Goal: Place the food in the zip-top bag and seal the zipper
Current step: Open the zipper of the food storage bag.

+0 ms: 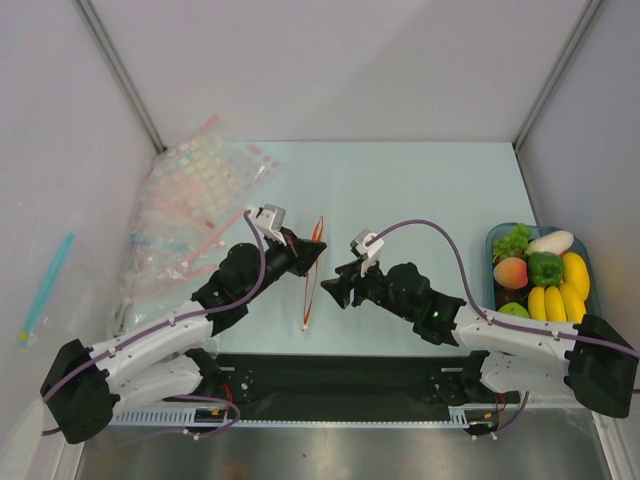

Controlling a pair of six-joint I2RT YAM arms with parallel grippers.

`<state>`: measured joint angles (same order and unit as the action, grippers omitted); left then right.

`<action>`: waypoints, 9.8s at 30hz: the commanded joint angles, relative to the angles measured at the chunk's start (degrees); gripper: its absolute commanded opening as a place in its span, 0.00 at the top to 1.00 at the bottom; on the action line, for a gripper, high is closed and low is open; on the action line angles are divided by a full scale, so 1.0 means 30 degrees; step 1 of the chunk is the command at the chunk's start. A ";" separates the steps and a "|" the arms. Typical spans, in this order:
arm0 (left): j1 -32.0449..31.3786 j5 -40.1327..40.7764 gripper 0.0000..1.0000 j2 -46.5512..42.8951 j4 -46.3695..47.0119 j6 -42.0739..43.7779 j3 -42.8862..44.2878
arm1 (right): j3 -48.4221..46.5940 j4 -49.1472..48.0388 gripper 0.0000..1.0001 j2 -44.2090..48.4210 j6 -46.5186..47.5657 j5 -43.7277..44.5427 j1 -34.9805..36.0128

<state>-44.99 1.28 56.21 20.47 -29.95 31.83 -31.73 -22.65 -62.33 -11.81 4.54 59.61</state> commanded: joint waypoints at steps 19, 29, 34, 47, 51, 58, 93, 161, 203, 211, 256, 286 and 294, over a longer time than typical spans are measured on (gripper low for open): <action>-0.1584 0.1507 0.99 0.0366 0.0970 0.0698 0.1019 | -0.1026 -0.2262 0.42 -0.1167 0.0071 0.1682 0.0900; -0.1760 0.1771 0.88 0.0454 0.0619 0.0786 0.1253 | -0.1172 -0.2059 0.74 -0.1169 0.0159 0.2384 0.1017; -0.1760 0.1741 0.67 0.0338 0.0123 0.0844 0.1546 | -0.1202 -0.1794 1.00 -0.0964 0.0334 0.3114 0.1017; -0.1760 0.2945 0.00 -0.3148 0.0734 0.1108 0.0053 | -0.0500 -0.1441 1.00 0.0413 0.0540 0.5957 0.0959; -0.1760 0.4431 0.00 -0.3821 0.0532 0.0525 -0.0239 | 0.0027 -0.1706 1.00 0.1262 0.0335 0.6047 0.0871; -0.1760 0.3912 0.01 -0.4177 0.1618 0.1633 -0.1006 | 0.0439 -0.1532 1.00 0.2405 -0.0046 0.6047 0.0490; -0.2463 0.0716 0.71 0.2767 -0.1695 0.4066 0.3743 | 0.0497 -0.1237 1.00 0.2611 -0.0486 0.5695 -0.0242; -0.4689 0.8766 1.00 0.7838 -1.0717 0.4975 1.0511 | -0.2578 0.5785 0.39 -0.4011 -0.7103 0.3462 -0.7684; -0.5979 1.1083 0.47 1.0179 -1.0688 0.5738 1.1738 | -0.0235 0.1575 1.00 0.0385 -0.4588 0.3030 -0.4843; -0.5101 1.2085 0.70 1.0826 -1.1774 0.4976 1.2153 | -0.0470 0.1720 1.00 0.0033 -0.4412 0.3146 -0.4637; -0.7209 1.4661 0.67 1.2289 -1.5143 0.6469 1.4788 | -0.2257 0.3890 0.98 -0.4420 -0.6550 0.0452 -0.7801; -0.6448 1.6244 1.00 1.3551 -1.5554 0.5678 1.5346 | -0.2344 0.7461 0.28 0.0732 -0.5613 0.6473 -0.7831; -0.6419 1.6390 1.00 1.3345 -1.5640 0.5649 1.5316 | -0.2841 1.2958 0.03 0.4893 -0.7191 1.5557 -0.7831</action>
<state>-64.36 49.23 98.45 -27.16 -11.99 75.90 -37.04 7.73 -50.89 -31.05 34.79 36.25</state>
